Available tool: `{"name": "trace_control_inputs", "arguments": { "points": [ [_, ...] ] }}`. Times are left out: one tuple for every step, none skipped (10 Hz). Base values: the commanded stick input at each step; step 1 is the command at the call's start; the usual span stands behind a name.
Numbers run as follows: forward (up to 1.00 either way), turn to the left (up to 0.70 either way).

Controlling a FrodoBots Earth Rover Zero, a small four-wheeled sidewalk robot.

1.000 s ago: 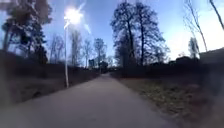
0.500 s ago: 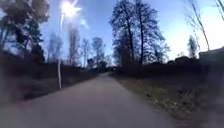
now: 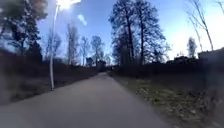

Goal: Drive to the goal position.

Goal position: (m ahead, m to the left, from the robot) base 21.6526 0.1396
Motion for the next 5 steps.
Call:
{"name": "trace_control_inputs", "arguments": {
  "points": [
    [1.00, 0.36],
    [1.00, 0.38],
    [1.00, 0.00],
    [1.00, 0.00],
    [1.00, 0.00]
  ]
}}
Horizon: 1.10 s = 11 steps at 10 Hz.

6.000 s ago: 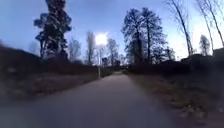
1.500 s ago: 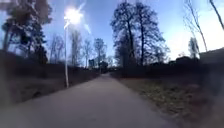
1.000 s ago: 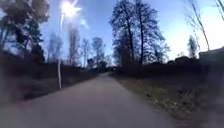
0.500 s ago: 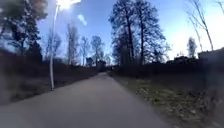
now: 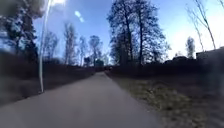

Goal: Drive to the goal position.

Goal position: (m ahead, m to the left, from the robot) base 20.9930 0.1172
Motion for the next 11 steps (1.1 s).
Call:
{"name": "trace_control_inputs", "arguments": {
  "points": [
    [1.00, 0.00],
    [1.00, 0.00],
    [1.00, 0.00],
    [1.00, 0.00],
    [1.00, 0.00],
    [1.00, 0.00],
    [1.00, 0.00],
    [1.00, 0.00],
    [1.00, 0.00],
    [1.00, 0.15],
    [1.00, 0.35]
  ]
}}
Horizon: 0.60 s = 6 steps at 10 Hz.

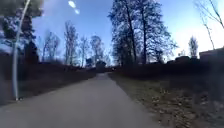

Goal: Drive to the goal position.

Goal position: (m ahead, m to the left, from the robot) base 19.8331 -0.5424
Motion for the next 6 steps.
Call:
{"name": "trace_control_inputs", "arguments": {
  "points": [
    [1.00, 0.01],
    [1.00, 0.04],
    [1.00, 0.08],
    [1.00, 0.11],
    [1.00, 0.14],
    [1.00, 0.40]
  ]
}}
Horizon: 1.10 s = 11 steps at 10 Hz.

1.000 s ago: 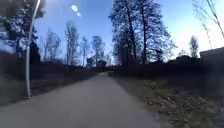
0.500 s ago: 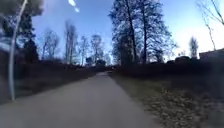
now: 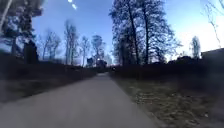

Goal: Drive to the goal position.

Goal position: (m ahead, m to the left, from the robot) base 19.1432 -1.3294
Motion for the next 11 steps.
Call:
{"name": "trace_control_inputs", "arguments": {
  "points": [
    [1.00, 0.40],
    [1.00, 0.22],
    [1.00, 0.08],
    [1.00, 0.00],
    [1.00, 0.00],
    [1.00, 0.18],
    [1.00, 0.40],
    [1.00, 0.40],
    [1.00, 0.18],
    [1.00, 0.04],
    [1.00, 0.18]
  ]
}}
